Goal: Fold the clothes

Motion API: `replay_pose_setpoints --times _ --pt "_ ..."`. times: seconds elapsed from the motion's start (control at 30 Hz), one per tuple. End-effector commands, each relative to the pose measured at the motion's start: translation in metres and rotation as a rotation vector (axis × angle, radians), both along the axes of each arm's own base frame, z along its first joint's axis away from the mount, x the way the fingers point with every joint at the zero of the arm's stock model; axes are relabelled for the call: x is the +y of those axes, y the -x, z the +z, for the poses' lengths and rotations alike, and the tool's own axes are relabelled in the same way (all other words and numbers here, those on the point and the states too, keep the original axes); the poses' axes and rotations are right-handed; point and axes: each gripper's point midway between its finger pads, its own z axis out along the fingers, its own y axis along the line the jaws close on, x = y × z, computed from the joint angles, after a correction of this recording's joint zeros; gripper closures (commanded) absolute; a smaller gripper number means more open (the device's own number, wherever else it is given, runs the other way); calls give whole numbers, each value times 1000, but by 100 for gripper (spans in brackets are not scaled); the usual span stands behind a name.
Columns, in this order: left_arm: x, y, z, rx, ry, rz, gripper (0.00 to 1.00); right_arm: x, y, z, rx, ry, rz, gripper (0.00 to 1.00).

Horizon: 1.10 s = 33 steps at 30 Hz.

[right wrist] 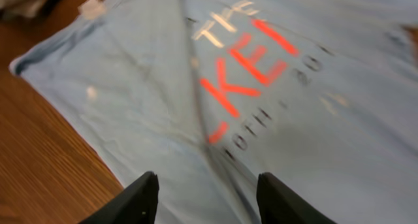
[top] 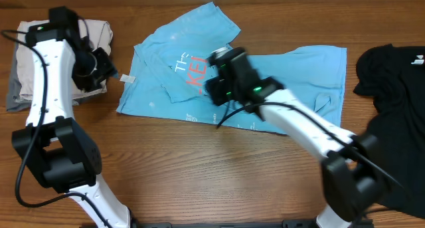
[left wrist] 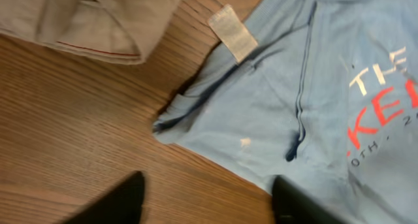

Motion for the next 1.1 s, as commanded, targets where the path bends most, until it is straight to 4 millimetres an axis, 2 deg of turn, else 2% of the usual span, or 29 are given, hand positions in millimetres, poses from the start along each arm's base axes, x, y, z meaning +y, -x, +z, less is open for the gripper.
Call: replay_pose_setpoints --times 0.0,0.03,0.07,0.13,0.23,0.3,0.37,0.47,0.6,0.7,1.07 --pt "1 -3 18 -54 8 -1 22 27 3 -16 -86 75 127 38" --pt "1 -2 18 -52 8 -1 9 36 7 -19 -90 68 145 34" --pt "1 -2 18 -52 8 -1 0 42 11 -20 -90 68 157 27" --pt "1 -3 18 -53 8 -2 0 54 18 -17 -100 49 186 28" --pt "1 -2 18 -52 8 -2 0 68 21 -10 -153 40 226 40" --pt "1 -3 18 -53 8 -2 0 74 24 -8 -204 68 291 44" --pt "1 -3 18 -53 8 -2 0 80 28 -10 -240 93 347 46" --pt "1 -3 18 -53 8 -2 0 89 34 -23 -263 131 416 49" --pt "1 -3 18 -53 8 -2 0 93 30 -52 -284 195 421 47" --pt "1 -3 18 -53 8 -2 0 93 21 -64 -307 215 391 47" --pt "0 -3 18 -53 8 -2 0 103 8 -56 -375 170 370 47"
